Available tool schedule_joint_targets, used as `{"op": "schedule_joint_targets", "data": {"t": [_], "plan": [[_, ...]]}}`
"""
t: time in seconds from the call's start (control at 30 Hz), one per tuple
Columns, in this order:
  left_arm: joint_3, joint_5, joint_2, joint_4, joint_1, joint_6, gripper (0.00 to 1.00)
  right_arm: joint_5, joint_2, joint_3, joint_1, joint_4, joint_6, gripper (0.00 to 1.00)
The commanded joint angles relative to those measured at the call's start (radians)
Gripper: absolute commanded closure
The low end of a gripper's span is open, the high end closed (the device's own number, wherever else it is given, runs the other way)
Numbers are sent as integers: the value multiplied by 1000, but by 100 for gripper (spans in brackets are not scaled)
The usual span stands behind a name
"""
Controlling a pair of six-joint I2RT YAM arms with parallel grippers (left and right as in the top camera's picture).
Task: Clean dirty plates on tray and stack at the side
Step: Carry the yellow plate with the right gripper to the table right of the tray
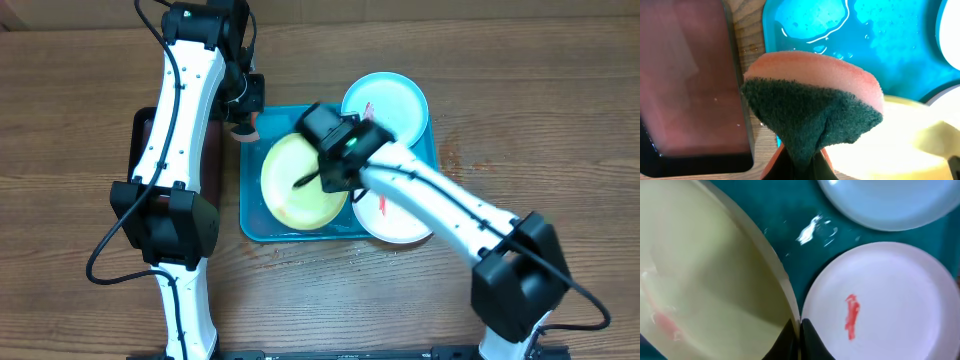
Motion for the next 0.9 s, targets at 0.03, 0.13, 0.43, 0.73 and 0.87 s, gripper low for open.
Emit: {"op": "schedule_joint_targets", "data": {"t": [0.03,0.13,0.43,0.73,0.87], "plan": [[20,-4,-4,-2,0,19,96,-413,-25,-4,-138,-4,-233,96],[20,-4,-4,-2,0,19,96,-501,-25,-4,-251,-10,-245,96],[20,-4,-4,5,-2,19,96,-577,-24,-6,-647,-11,-239,96],[19,4,-4,12,-2,19,96,-405,-23,-193,-928,170,-37,96],[19,3,-4,12,-2,20,96,-409,-23,-305,-1016,278,2,96]]}}
